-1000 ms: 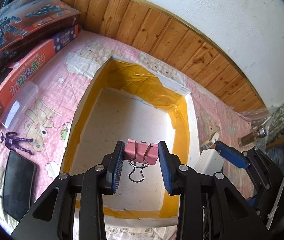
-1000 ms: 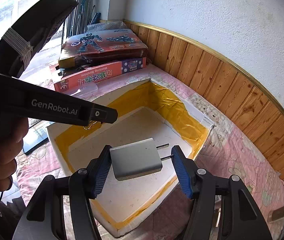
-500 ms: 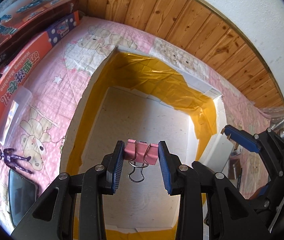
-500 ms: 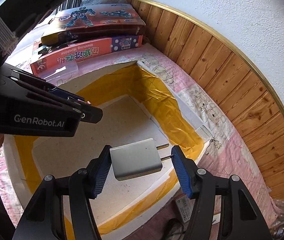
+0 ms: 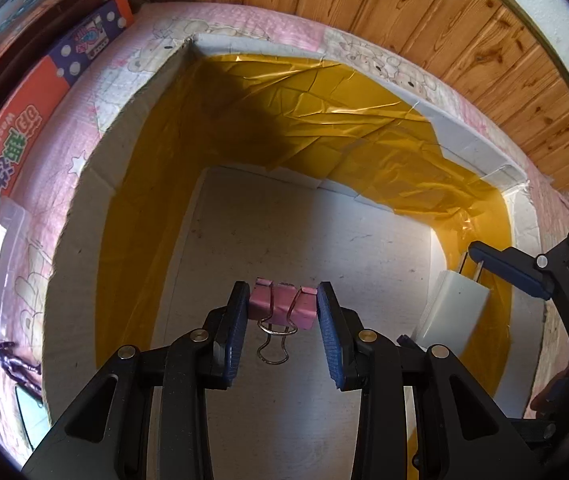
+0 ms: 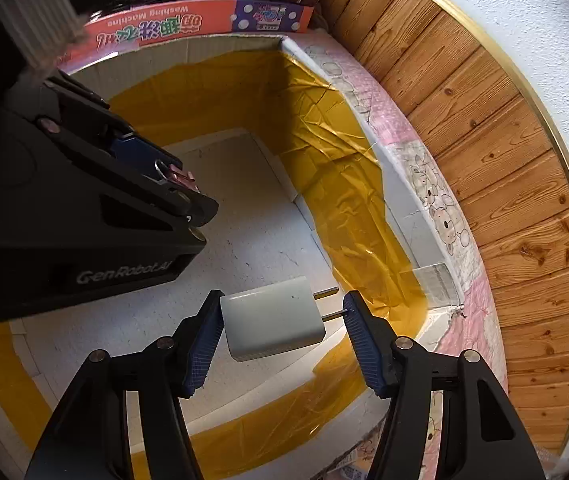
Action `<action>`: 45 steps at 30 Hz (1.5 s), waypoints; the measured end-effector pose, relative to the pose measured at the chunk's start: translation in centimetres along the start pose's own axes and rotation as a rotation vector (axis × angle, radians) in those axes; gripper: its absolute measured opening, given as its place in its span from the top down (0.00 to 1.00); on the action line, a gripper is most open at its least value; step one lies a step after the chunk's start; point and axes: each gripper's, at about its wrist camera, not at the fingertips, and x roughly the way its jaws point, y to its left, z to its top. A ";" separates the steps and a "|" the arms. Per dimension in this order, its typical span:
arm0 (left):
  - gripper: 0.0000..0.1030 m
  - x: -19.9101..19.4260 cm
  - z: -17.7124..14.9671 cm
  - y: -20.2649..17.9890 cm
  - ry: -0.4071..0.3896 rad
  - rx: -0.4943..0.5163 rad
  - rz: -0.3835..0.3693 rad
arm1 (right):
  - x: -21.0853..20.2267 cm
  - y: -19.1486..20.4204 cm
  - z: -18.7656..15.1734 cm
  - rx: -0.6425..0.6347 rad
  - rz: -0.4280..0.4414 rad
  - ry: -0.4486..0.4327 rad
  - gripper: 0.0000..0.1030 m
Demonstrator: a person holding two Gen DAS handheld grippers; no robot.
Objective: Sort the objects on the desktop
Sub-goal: 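Open both grippers to drop the clip and charger into the box, then move both grippers back toward the objects on the bedspread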
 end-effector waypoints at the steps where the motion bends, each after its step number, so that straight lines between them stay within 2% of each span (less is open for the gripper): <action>1: 0.65 0.5 0.2 0.1 0.012 -0.005 -0.007 | 0.4 0.0 0.2 -0.010 0.004 0.013 0.40; 6: 0.65 2.1 1.1 0.5 0.036 -0.003 0.010 | 2.1 -0.5 0.8 -0.023 0.016 0.060 0.40; 11: 0.65 2.8 1.8 1.1 0.035 -0.039 -0.032 | 2.8 -0.8 1.4 -0.019 0.013 0.080 0.40; 13: 0.64 2.7 1.9 1.2 0.031 -0.055 -0.027 | 2.9 -1.0 1.6 -0.009 0.012 0.082 0.40; 19: 0.54 0.9 1.9 0.6 0.007 -0.023 -0.001 | 1.1 -1.9 1.5 0.063 0.017 0.049 0.33; 24: 0.53 -1.8 1.6 0.7 -0.021 -0.016 0.003 | -1.3 -2.7 0.5 0.126 0.036 0.028 0.32; 28: 0.53 -4.1 -0.4 0.7 -0.036 0.025 0.017 | -3.8 -3.0 -0.9 0.172 0.061 0.012 0.32; 30: 0.53 -5.0 -1.6 0.0 -0.039 0.055 0.027 | -4.8 -2.7 -1.6 0.186 0.104 0.015 0.32; 33: 0.53 -6.4 -3.9 -0.8 -0.047 0.101 0.038 | -6.8 -1.0 -2.9 0.169 0.143 0.014 0.32; 37: 0.53 -8.6 -6.8 -1.8 -0.062 0.139 0.045 | -8.1 1.7 -4.7 0.136 0.114 -0.001 0.32; 45: 0.53 -12.6 -11.2 -3.3 -0.100 0.192 0.061 | -11.3 3.8 -6.9 0.135 0.096 -0.052 0.32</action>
